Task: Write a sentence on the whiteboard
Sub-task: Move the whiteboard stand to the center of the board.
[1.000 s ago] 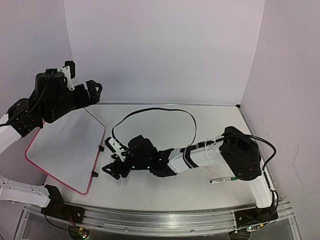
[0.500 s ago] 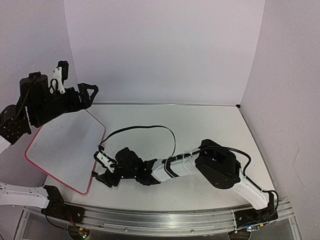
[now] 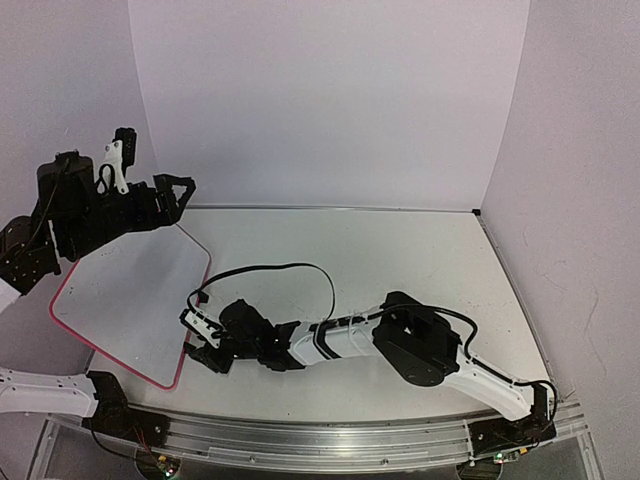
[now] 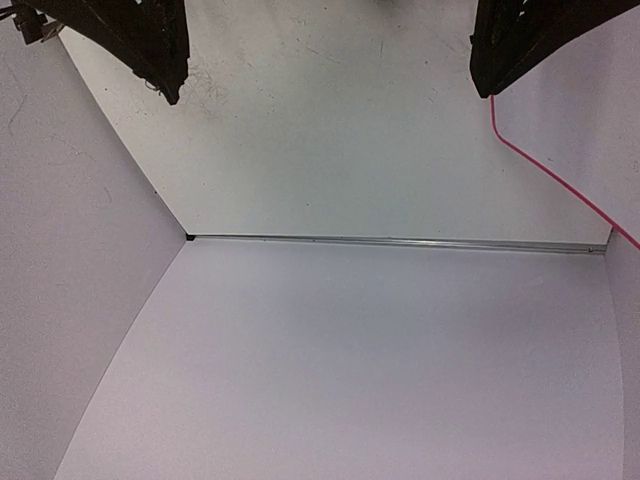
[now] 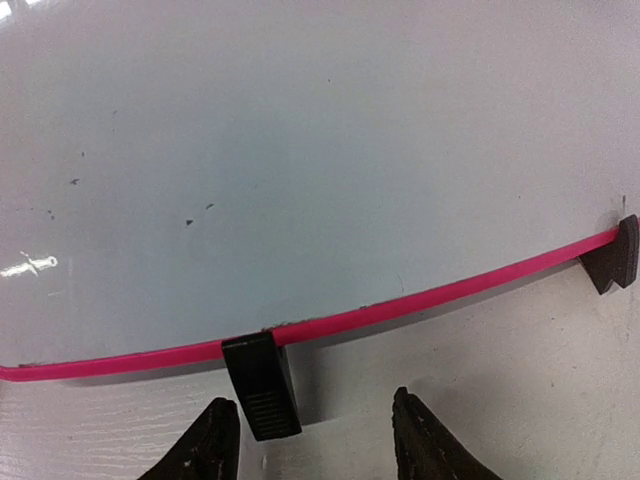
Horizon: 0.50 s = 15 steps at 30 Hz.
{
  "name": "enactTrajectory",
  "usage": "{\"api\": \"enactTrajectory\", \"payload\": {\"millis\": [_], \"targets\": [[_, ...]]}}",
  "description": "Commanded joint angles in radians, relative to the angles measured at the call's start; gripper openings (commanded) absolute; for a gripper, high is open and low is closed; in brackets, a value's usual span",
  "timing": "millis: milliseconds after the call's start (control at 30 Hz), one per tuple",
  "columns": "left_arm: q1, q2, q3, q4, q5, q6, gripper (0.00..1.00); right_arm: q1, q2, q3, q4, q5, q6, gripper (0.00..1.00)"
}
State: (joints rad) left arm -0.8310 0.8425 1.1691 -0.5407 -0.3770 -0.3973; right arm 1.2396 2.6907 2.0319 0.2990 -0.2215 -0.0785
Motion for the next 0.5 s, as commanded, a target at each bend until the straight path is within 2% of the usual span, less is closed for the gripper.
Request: {"api": "enactTrajectory", "payload": {"millis": [0, 167, 333, 467], "targets": [[0.001, -0.019, -0.011, 0.028, -0.016, 0.013, 0.99, 0.003, 0.03, 0.072, -0.024, -0.002, -0.01, 0.46], [0.002, -0.028, -0.014, 0.03, -0.031, 0.018, 0.99, 0.004, 0.069, 0.121, -0.031, -0.035, 0.002, 0.32], [0.001, -0.025, -0.011, 0.03, -0.038, 0.024, 0.99, 0.004, 0.08, 0.151, -0.033, -0.038, 0.002, 0.32], [0.001, -0.013, -0.01, 0.03, -0.036, 0.024, 0.99, 0.006, 0.089, 0.168, -0.033, -0.034, 0.004, 0.26]]}}
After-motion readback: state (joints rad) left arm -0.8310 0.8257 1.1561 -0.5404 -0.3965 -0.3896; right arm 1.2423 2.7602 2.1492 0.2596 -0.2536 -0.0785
